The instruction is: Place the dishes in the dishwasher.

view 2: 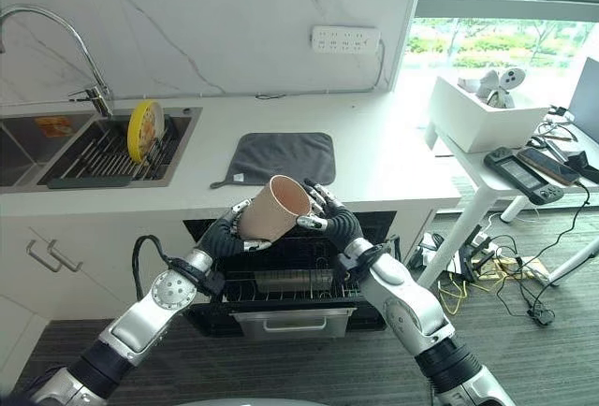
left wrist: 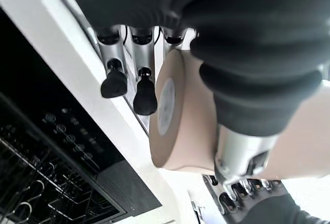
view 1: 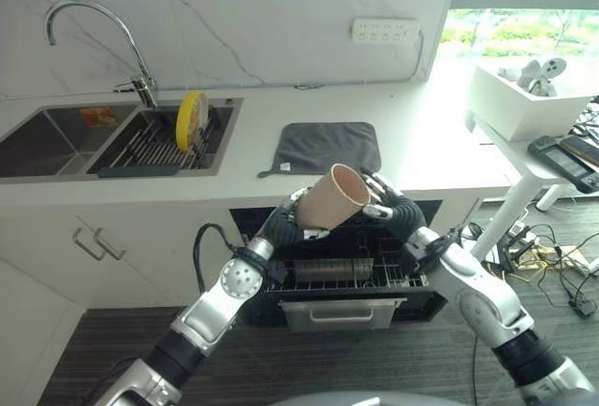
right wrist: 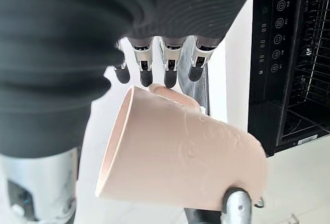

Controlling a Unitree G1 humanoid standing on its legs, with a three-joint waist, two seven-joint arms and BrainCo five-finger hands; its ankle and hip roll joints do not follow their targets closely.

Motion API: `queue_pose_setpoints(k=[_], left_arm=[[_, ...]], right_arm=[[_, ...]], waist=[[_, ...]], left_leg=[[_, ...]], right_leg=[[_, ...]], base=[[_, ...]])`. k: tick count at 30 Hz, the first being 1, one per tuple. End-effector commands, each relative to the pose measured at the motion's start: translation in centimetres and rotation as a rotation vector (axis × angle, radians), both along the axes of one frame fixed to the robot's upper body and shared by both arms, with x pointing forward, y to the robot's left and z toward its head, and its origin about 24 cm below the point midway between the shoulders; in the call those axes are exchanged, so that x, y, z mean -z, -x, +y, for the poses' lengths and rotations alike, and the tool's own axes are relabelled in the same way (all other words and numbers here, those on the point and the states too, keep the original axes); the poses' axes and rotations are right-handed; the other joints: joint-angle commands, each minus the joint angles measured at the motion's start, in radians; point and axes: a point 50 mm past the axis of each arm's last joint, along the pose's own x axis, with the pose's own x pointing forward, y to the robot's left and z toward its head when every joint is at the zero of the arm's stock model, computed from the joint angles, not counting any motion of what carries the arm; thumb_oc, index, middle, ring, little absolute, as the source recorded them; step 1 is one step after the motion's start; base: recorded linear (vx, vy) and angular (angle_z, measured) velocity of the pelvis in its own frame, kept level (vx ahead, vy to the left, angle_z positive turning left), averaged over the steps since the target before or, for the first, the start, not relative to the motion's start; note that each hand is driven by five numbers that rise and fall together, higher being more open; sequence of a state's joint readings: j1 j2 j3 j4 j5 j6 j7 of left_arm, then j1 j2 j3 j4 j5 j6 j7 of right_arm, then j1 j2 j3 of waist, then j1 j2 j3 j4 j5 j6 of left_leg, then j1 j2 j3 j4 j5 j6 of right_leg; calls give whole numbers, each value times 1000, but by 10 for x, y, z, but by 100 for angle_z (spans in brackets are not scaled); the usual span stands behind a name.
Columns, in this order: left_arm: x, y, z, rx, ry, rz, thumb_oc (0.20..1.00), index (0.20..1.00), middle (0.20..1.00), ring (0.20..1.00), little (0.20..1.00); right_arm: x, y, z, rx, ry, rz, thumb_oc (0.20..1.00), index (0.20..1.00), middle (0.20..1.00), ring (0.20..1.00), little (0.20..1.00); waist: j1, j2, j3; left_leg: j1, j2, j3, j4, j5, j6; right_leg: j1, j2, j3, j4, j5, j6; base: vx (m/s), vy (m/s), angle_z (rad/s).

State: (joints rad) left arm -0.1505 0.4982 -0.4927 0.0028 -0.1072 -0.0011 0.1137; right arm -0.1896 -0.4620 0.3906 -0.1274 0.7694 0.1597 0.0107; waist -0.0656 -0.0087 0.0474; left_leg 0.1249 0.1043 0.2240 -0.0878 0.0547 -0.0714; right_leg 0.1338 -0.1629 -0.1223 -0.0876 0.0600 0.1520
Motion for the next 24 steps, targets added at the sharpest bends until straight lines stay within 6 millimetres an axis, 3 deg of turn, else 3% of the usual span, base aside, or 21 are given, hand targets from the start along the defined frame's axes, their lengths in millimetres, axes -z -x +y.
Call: queue_pose_setpoints(k=[1,18,24], left_arm=[[-36,-25,-17,55,36,-172,200,200,200,200,200],[-36,-25,-13,81,38,-148,200,200,200,200,200],[-63,-31,1,108,37,-153,200,200,200,200,200]], right_arm=[[-35,-8,28,-91,-144,-137,1000,1000,1000,1000,1000],[-28,-10,35,-99,-125,-96,1000,1000,1000,1000,1000],[-29,-13,37,-103,-122,-49,1000,1000,1000,1000,1000]], waist=[[26,-11,5],[36,-8,2],[53,-3,0]], left_leg=[[34,41,-49,1,-84,-11],[33,38,-56,1,-83,-10],[29,38,-65,1,-79,-15]], right_leg=[[9,-32,-48,0,-28,42],[10,-34,-54,0,-27,40],[13,-38,-64,0,-28,41]], base=[[0,0,0],[0,0,0],[-13,8,6]])
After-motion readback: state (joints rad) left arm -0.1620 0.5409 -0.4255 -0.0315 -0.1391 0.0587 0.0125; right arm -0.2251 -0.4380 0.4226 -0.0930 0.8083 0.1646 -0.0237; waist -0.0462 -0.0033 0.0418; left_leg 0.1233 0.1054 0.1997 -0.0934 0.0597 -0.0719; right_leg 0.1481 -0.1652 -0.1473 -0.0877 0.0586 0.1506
